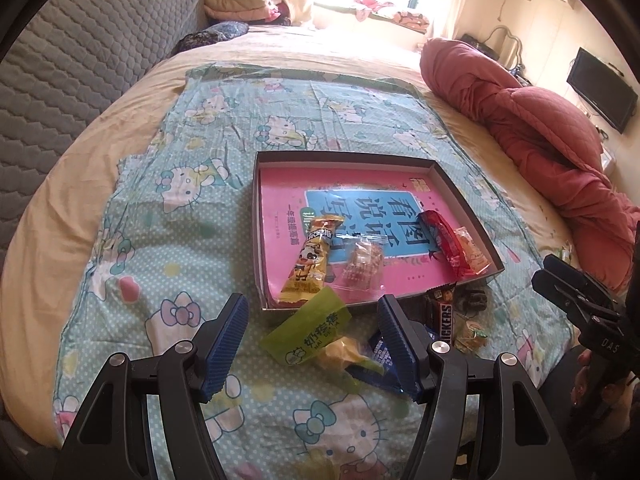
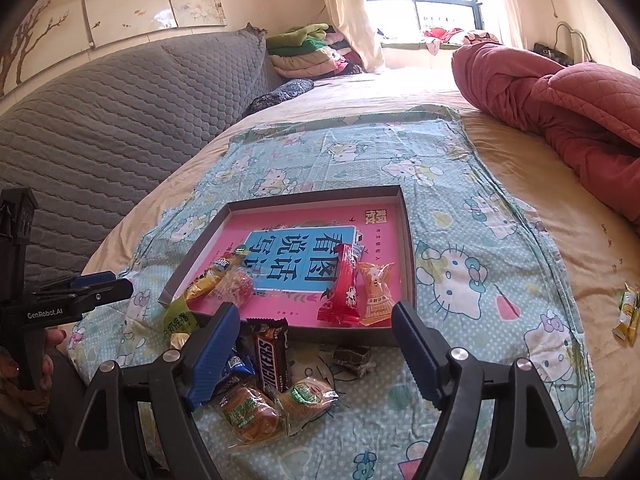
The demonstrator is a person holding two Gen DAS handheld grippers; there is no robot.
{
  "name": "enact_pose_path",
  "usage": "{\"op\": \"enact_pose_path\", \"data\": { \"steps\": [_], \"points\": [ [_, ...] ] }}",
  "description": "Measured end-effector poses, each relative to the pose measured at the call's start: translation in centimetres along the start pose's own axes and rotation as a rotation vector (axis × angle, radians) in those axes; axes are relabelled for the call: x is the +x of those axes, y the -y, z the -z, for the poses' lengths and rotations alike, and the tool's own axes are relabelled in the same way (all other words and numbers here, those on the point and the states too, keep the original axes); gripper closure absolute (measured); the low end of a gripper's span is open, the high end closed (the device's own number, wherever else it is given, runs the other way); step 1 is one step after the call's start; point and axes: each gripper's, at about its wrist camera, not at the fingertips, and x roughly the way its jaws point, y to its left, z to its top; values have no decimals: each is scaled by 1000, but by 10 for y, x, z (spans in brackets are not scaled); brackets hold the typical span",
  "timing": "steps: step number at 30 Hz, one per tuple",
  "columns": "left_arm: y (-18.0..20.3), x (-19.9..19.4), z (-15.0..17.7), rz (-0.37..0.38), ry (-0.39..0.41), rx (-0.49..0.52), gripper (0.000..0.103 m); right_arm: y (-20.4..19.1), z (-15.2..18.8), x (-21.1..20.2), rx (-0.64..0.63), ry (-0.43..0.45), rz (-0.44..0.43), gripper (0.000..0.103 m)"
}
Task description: Organize snacks
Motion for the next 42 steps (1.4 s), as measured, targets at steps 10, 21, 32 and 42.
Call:
{"op": "enact_pose_path", "data": {
  "steps": [10, 21, 32, 42],
  "points": [
    [0, 1, 9, 13, -32, -10, 34, -7, 10, 1, -7, -36, -11, 25],
    [5, 5, 23, 34, -79, -7, 34, -16, 19, 2, -23, -74, -16, 25],
    [2, 22, 38, 96, -167, -59, 34, -18, 31, 7, -14, -131, -26, 25],
    [-4, 42, 46, 114, -223, -102, 34, -21, 44, 17, -7, -198, -20, 25]
  ]
}}
